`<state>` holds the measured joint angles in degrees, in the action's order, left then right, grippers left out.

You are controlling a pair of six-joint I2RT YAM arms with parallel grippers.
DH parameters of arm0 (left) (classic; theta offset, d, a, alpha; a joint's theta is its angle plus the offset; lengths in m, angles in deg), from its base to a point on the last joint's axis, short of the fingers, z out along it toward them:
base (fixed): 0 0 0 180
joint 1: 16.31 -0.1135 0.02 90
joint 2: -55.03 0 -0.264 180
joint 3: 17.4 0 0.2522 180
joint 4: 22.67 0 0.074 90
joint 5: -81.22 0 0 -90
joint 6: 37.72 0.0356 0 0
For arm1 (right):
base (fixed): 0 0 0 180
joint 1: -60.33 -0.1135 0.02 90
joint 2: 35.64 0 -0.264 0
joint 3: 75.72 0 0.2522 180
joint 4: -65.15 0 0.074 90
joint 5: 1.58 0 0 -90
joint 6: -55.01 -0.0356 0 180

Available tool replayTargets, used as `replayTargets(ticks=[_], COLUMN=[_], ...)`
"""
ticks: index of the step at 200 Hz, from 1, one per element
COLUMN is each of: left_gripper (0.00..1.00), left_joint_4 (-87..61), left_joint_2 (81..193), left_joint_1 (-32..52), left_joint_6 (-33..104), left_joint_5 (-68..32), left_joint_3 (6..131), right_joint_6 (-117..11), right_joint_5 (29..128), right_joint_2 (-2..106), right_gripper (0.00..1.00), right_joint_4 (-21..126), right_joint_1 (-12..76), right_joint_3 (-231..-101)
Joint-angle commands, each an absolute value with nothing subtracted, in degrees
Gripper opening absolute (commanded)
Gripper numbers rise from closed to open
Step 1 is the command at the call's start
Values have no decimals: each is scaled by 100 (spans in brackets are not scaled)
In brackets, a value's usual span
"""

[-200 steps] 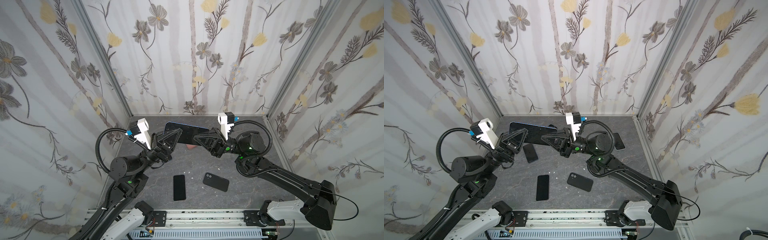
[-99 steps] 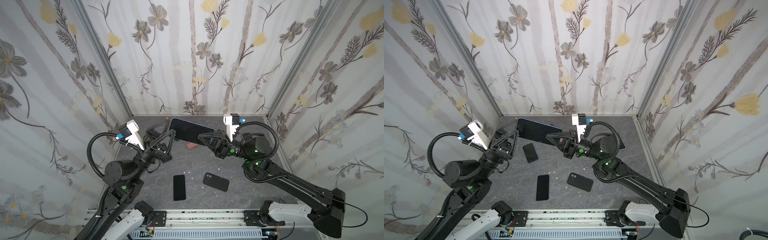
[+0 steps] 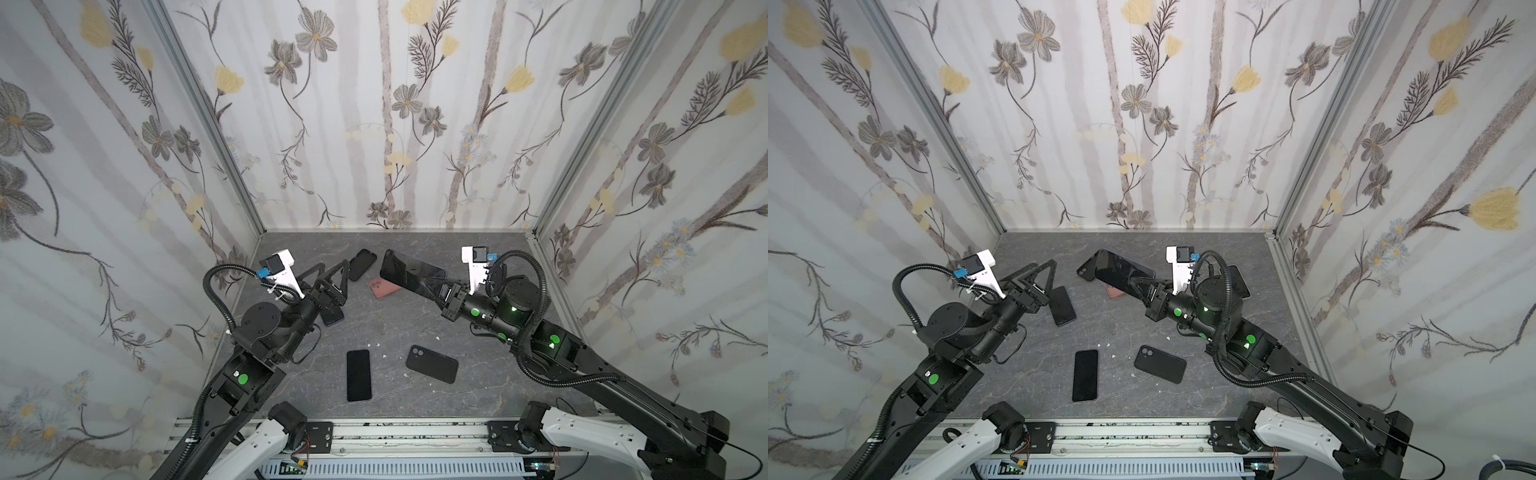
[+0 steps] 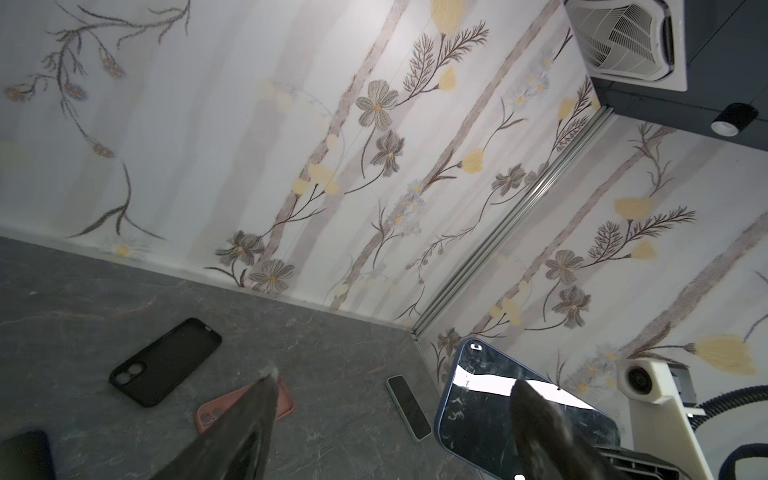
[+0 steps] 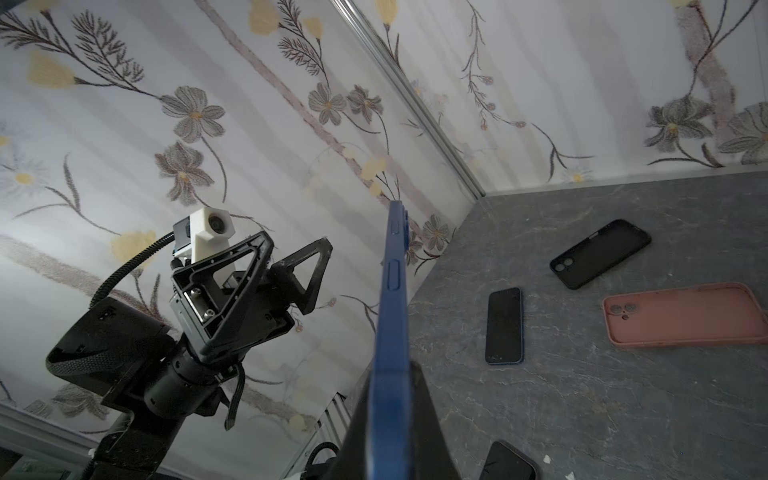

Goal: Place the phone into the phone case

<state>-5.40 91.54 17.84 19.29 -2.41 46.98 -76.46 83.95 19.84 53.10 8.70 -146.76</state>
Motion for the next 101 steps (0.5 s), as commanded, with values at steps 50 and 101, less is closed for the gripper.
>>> replayTargets(ticks=[50, 101], left_gripper=[77, 75], left_joint_4=[347, 220], left_joint_2=[10879, 11493], left_joint_1=[2276, 2666], left_joint_6=[1657, 1765], left_joint_5=[-1445, -1415], left_joint_3=[4261, 4269], right_joint_6=[-9452, -9855], right_joint_5=[8983, 8951], right_joint_2=[539, 229], right_gripper=[0, 0], right_joint_4=[1588, 1184], right_joint_1=[848, 852], right_joint_3=[-13938, -13414])
